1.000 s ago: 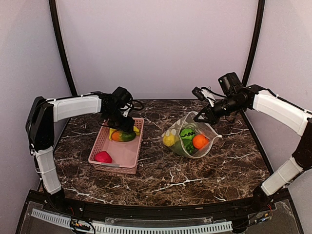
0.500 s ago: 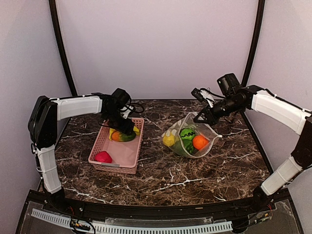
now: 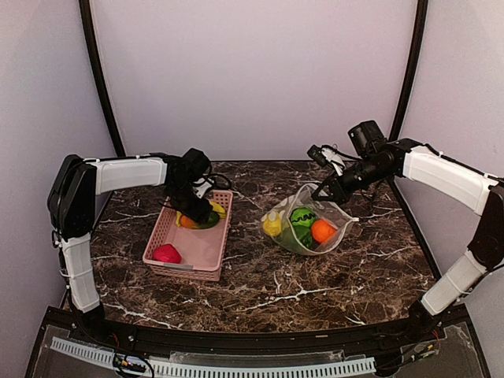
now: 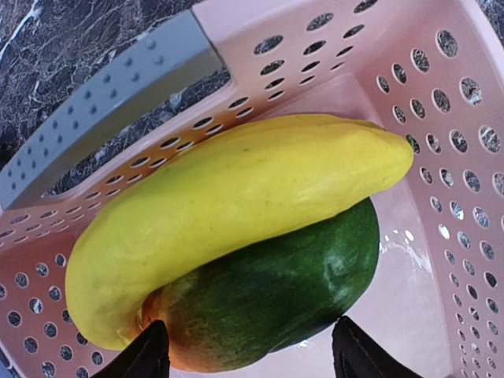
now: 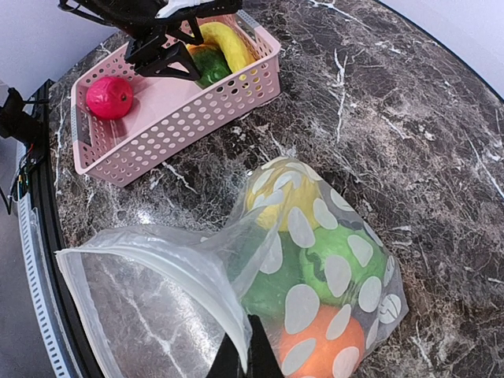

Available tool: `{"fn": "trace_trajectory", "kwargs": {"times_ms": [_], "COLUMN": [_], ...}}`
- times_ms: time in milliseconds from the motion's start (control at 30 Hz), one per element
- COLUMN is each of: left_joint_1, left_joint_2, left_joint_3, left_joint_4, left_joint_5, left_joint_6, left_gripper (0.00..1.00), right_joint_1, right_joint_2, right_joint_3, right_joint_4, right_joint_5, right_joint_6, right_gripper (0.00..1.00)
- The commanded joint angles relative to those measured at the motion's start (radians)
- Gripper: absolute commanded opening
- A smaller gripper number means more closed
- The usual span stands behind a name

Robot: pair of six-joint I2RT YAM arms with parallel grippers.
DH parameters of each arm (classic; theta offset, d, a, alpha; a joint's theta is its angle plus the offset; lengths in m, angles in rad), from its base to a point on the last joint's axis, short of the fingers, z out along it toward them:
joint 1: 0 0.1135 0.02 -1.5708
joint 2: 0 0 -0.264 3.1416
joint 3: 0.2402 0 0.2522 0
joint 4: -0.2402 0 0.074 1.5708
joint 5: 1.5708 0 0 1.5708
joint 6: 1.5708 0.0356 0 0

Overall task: Place the food in the zip-top bag and seal the zipper
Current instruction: Pick up the fake fruit from the bin.

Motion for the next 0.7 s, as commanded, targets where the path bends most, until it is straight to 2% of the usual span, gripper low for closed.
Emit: {"fn": "trace_trajectory", "kwargs": {"times_ms": [0,133,233,333,500,667], "left_joint_1": [0.002,0.002,0.002,-0.003,-0.03,-0.044], "left_joint_2": [0.015,0.03,0.034,0.032,0.035,0.039], "left_joint_3": [-0.004,0.003,0.009,0.022,0.013,0.011], "left_joint_4": [-0.048,-0.058,-0.065,-0.094,-0.109,-0.11], "left_joint_5": [0.016,0.047,0.094,0.097,0.058,0.0], "left_joint_6": [0.017,0.02,0.028,0.022,0.036,0.035], "left_gripper": [0.69,0.68,0.58,0.55,0.71,0.75], "right_joint_1": [-0.003,-0.003,-0.003,-0.003,-0.003,-0.003], "right_joint_2": [0.007,0.009,0.011,0.012,0.013,0.013], "right_joint_3": [-0.001,0.002,0.009,0.011,0.016,0.015], "right_joint_4": [0.008,0.008,0.003,0.003,-0.003,-0.005], "right_joint_5": [0.003,-0.003,-0.007,-0.009,-0.008,-0.008], "right_joint_6": [-0.013,-0.011,-0.009,-0.008,-0.008,-0.007], "right_gripper": [0.0,0.0,0.0,0.0,0.0,0.0]}}
